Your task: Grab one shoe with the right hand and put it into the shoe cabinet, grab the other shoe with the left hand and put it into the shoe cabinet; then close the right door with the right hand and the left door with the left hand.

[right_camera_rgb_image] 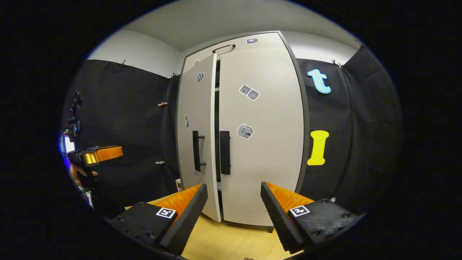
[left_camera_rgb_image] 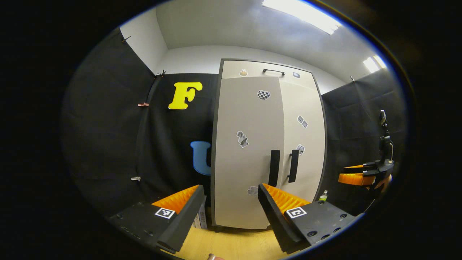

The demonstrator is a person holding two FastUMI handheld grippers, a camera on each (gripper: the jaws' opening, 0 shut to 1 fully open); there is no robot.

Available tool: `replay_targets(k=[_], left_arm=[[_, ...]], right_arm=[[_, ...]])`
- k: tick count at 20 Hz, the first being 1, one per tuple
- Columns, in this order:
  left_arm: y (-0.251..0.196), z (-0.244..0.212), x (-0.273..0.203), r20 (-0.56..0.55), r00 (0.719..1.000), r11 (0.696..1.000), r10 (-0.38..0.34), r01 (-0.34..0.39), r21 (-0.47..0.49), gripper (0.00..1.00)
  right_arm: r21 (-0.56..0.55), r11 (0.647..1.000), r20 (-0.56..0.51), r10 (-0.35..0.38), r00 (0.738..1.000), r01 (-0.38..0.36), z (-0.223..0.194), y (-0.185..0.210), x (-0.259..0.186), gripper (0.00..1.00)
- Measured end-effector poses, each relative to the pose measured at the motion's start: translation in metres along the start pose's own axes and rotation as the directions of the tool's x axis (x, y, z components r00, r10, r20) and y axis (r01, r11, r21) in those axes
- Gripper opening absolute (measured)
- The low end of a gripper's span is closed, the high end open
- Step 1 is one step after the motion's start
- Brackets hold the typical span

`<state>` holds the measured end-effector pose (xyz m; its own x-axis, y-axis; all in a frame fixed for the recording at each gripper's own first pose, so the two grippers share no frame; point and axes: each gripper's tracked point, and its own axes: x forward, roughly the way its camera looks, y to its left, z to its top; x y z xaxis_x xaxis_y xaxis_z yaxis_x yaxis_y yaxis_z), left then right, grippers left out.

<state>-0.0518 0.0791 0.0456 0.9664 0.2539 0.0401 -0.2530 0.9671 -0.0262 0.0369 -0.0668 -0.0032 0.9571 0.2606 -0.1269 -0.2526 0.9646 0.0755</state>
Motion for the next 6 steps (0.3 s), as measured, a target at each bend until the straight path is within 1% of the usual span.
replay_targets(k=[3, 6], left_arm=[[-0.0026, -0.0014, -0.0038, -0.010, 1.000, 1.000, -0.014, 0.014, -0.018, 0.95], [-0.0090, -0.0014, -0.0062, -0.010, 0.999, 0.999, -0.035, 0.035, -0.010, 0.95]], right_arm=[[0.008, 1.000, 0.007, -0.002, 1.000, 0.002, 0.0027, 0.0033, -0.0059, 0.98], [0.013, 1.000, 0.019, -0.013, 1.000, 0.013, 0.0044, 0.0054, -0.0121, 0.98]])
